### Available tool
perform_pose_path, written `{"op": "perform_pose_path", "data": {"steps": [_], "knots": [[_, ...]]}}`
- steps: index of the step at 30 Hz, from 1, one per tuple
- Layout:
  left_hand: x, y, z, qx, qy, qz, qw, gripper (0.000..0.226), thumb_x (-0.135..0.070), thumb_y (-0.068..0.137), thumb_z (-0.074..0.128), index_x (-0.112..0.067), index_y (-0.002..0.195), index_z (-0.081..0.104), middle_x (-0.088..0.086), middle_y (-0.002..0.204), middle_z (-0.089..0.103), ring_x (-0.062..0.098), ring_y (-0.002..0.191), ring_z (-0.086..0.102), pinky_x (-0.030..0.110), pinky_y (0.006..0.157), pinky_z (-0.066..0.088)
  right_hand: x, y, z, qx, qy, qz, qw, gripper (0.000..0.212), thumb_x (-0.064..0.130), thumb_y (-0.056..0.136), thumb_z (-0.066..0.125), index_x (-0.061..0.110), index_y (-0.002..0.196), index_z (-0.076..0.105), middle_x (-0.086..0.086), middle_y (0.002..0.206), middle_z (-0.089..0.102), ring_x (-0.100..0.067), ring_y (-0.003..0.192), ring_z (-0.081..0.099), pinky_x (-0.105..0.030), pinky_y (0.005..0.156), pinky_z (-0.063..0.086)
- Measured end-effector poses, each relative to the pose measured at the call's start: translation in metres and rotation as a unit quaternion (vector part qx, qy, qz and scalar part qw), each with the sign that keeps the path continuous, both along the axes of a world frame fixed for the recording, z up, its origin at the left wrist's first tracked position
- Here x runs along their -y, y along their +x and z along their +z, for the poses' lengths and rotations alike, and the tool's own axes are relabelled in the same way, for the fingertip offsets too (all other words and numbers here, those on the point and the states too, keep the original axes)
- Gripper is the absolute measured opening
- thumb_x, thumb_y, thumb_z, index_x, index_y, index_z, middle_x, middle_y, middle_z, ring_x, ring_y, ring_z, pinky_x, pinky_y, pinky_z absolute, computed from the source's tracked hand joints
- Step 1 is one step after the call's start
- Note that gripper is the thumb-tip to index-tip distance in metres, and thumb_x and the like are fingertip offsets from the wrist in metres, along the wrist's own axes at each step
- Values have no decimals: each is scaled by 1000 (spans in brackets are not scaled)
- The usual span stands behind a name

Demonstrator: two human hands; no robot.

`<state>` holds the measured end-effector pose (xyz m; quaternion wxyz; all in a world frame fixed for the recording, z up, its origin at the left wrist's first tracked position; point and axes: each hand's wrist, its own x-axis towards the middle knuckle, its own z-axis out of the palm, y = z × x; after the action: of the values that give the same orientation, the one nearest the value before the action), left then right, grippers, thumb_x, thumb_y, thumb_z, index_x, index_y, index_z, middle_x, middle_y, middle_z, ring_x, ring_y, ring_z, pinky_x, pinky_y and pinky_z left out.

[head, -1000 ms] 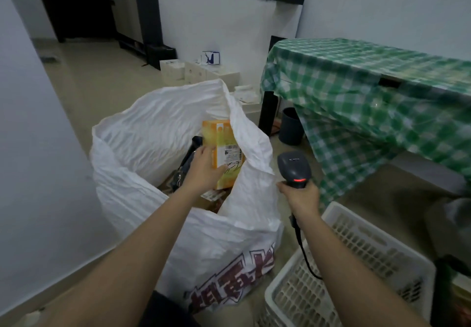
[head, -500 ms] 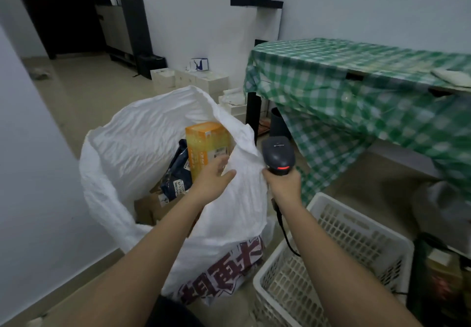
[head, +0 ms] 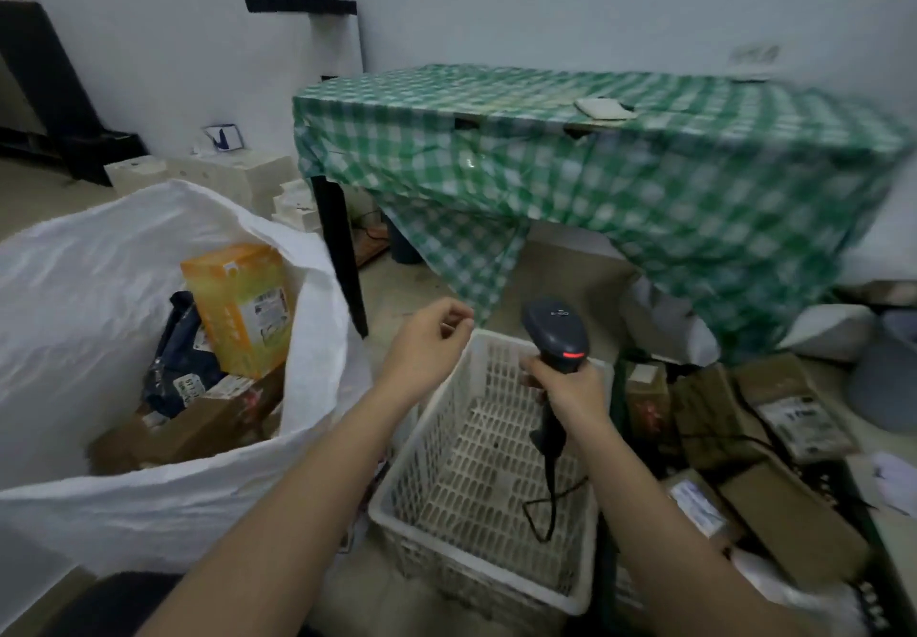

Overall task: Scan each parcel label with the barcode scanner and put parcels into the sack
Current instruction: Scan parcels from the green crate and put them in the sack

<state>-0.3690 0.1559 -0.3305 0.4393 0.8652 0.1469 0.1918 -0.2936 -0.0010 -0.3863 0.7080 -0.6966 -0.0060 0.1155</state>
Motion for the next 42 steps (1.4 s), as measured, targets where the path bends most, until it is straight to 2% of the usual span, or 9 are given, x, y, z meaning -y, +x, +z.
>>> {"op": "perform_pose_path", "data": {"steps": [4, 9, 12, 17, 20, 23, 32, 37, 42], "knots": [[61, 39, -33, -53, -29, -75, 995, 8, -19, 95, 56, -17, 100, 62, -2, 89, 62, 20, 86, 63, 37, 79, 53, 90, 0, -38, -43, -10, -77, 996, 12, 5, 82, 73, 6, 92, 66, -10, 76, 70, -30, 77, 69, -35, 65, 51], [147, 82, -87, -121, -61, -169, 976, 11, -12, 95, 56, -9, 105, 58, 1, 88, 57, 21, 91, 57, 34, 85, 48, 181, -2, -75, -98, 4, -188, 977, 8, 1, 84, 70, 1, 89, 64, -14, 78, 68, -25, 74, 68, -31, 59, 50], [192, 111, -116, -152, -69, -204, 965, 15, -17, 94, 59, -16, 108, 54, -5, 87, 57, 20, 96, 58, 33, 88, 48, 218, 13, -87, -130, 17, -267, 955, 9, -1, 84, 68, -4, 91, 63, -14, 74, 64, -21, 67, 64, -27, 55, 51], [254, 172, -142, -178, -57, -252, 950, 29, -28, 93, 61, -16, 119, 57, -1, 109, 61, 17, 106, 58, 32, 93, 47, 258, 68, -93, -115, 8, -357, 927, 7, 4, 84, 66, 6, 88, 61, -5, 67, 57, -19, 63, 53, -31, 66, 44], [287, 217, -145, -171, -37, -269, 947, 37, -30, 93, 60, -14, 127, 54, 2, 121, 58, 18, 112, 55, 37, 99, 45, 276, 115, -95, -78, 11, -403, 912, 18, 8, 81, 68, 10, 98, 64, -7, 83, 66, -23, 80, 60, -33, 78, 48], [316, 268, -154, -168, -12, -278, 946, 43, -34, 94, 58, -16, 133, 49, 1, 130, 55, 18, 118, 53, 38, 102, 44, 298, 164, -105, -65, 32, -454, 888, 14, 6, 79, 66, 13, 90, 62, -6, 83, 64, -22, 73, 60, -30, 69, 47], [344, 345, -199, -189, 88, -295, 933, 66, -34, 96, 54, -21, 152, 22, 5, 156, 26, 26, 141, 27, 45, 113, 30, 329, 232, -137, -39, 2, -405, 914, 15, 6, 82, 67, 18, 84, 59, 3, 74, 59, -17, 71, 54, -28, 67, 42], [348, 342, -206, -176, -27, -267, 947, 59, -23, 98, 53, -29, 151, 26, -2, 150, 38, 20, 132, 42, 21, 95, 34, 324, 230, -143, -40, 20, -393, 918, 15, 6, 80, 67, 14, 92, 63, 0, 77, 64, -18, 73, 61, -29, 66, 48], [342, 325, -185, -141, -217, -232, 938, 62, -6, 93, 59, -30, 145, 36, -8, 131, 49, 11, 121, 47, 27, 99, 40, 312, 215, -131, -21, 25, -369, 929, 19, 4, 79, 69, 18, 90, 64, 1, 82, 66, -19, 81, 64, -32, 76, 51]]}}
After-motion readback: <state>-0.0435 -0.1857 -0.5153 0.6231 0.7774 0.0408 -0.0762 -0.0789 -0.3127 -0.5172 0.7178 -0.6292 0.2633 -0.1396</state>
